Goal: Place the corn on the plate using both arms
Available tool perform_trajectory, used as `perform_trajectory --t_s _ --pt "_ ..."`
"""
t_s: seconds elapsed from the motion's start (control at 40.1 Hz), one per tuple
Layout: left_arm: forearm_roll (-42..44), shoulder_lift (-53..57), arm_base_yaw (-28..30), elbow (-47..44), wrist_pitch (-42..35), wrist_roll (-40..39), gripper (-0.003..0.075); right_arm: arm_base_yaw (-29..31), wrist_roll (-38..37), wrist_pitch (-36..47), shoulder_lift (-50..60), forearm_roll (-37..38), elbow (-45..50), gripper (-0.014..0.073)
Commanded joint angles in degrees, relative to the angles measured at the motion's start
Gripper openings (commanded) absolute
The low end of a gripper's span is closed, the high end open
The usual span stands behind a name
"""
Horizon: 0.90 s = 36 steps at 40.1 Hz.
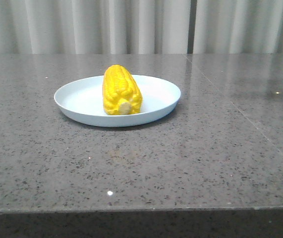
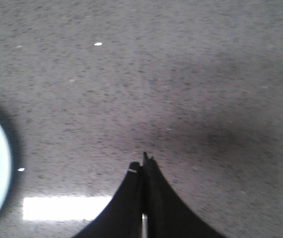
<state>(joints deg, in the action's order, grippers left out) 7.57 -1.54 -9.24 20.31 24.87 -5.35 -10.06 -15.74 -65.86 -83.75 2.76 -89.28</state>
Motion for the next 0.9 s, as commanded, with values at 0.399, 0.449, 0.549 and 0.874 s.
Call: perform_trajectory --t_s 0.399,0.449,0.549,0.874 --pt "0.3 -0.72 0.09 1.4 -5.04 -0.54 -0.002 3.59 3.72 19.93 24.62 2.26 31.51 -0.0064" --pt "0.3 -0.72 0.09 1.4 -5.04 -0.54 -0.002 3.59 3.72 23.98 28.05 2.26 36.32 -0.0064" --pt "0.3 -0.72 0.09 1.4 -5.04 -0.54 -0.002 3.59 3.72 32.42 35.71 2.9 46.33 -0.0064" --pt "0.3 -0.72 0.09 1.4 -5.04 -0.54 -0.002 3.59 3.72 44.73 61.54 4.36 66.89 -0.0067"
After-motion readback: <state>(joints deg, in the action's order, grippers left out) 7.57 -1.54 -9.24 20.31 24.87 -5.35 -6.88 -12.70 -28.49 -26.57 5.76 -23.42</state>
